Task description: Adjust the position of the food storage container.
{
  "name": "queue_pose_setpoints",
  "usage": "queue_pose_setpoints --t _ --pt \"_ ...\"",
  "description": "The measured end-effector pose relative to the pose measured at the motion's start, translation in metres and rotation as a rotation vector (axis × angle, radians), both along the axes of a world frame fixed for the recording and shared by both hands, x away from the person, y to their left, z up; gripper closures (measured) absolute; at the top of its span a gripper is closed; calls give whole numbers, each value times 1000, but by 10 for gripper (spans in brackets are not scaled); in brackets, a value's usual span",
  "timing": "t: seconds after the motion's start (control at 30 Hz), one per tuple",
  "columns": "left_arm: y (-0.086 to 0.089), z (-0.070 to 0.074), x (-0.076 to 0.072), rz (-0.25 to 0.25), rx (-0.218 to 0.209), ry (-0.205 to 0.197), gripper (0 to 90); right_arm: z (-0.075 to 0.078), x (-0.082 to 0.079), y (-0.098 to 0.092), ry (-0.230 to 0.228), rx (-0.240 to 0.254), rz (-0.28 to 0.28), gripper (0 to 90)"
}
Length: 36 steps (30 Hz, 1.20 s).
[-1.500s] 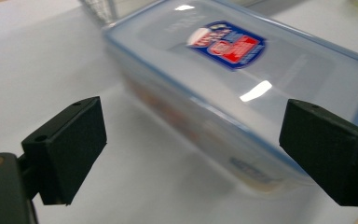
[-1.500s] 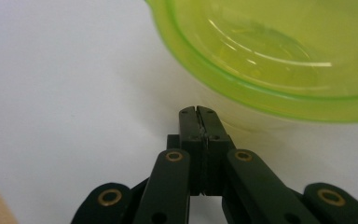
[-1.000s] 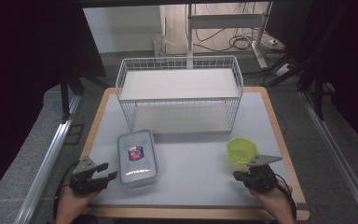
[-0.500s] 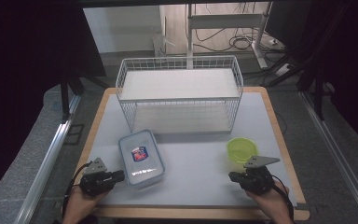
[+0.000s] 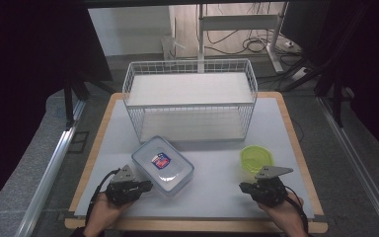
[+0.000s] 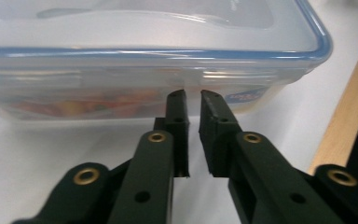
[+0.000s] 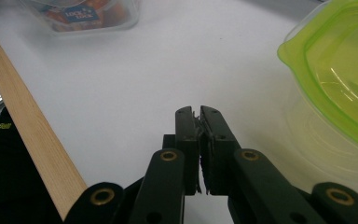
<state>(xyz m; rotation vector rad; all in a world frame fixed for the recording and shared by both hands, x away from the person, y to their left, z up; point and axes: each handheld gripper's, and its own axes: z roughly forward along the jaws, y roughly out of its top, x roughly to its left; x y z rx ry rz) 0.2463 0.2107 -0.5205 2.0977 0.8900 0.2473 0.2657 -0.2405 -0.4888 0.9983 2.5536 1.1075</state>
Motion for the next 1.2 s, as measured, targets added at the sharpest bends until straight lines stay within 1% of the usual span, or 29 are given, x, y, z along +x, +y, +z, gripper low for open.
queue_pose_setpoints --t 0.07,0.13,0.2,0.23,0.3,0.37,0.4,0.5,0.53,0.6,0.63,0.67,0.7,0.73,0.8,0.87,0.93,1.03,1.13,1.2 --pt "13 3 3 48 -14 1 864 0 0 -1 -2 5 -4 860" --pt "31 4 8 120 -3 -8 892 0 0 -1 -3 8 -5 860" --pt "50 4 17 191 -18 -3 900 0 0 0 -3 7 0 860" --pt "57 3 22 221 -12 -8 900 0 -1 1 -5 8 3 858" --pt "68 1 34 264 -4 -15 900 0 -1 3 -11 17 12 855" --pt "72 0 48 289 -1 -14 900 0 -1 5 -15 25 16 853" --pt "73 -1 55 286 2 -12 900 1 -1 6 -17 26 20 853" --pt "69 -3 72 267 -30 -8 900 0 -2 9 -13 37 20 862" --pt "67 -4 77 265 -31 -11 900 0 -2 11 -9 41 18 869" --pt "65 -6 85 252 -37 -7 900 0 -1 14 -4 52 14 878" --pt "63 -7 87 240 -48 -4 900 -1 -2 16 1 59 13 879" --pt "62 -7 87 223 -57 -3 900 -1 -2 18 5 67 12 880" --pt "60 -7 87 226 -47 -2 900 -1 -2 21 7 71 13 880" --pt "59 -7 86 217 -36 2 900 -1 -3 24 9 74 17 880" --pt "58 -8 85 201 -34 11 900 -2 -3 30 9 76 27 873" --pt "56 -8 84 195 -46 22 900 -2 -3 37 6 73 38 857" --pt "52 -8 83 177 -45 24 900 -2 -4 44 -1 68 46 849" --pt "43 -7 79 145 -39 28 900 -2 -4 54 -7 74 55 846" --pt "34 -6 73 107 -23 30 900 -4 -3 63 -12 64 64 847" --pt "27 -6 69 88 -16 30 900 -5 -3 69 -7 55 64 857"
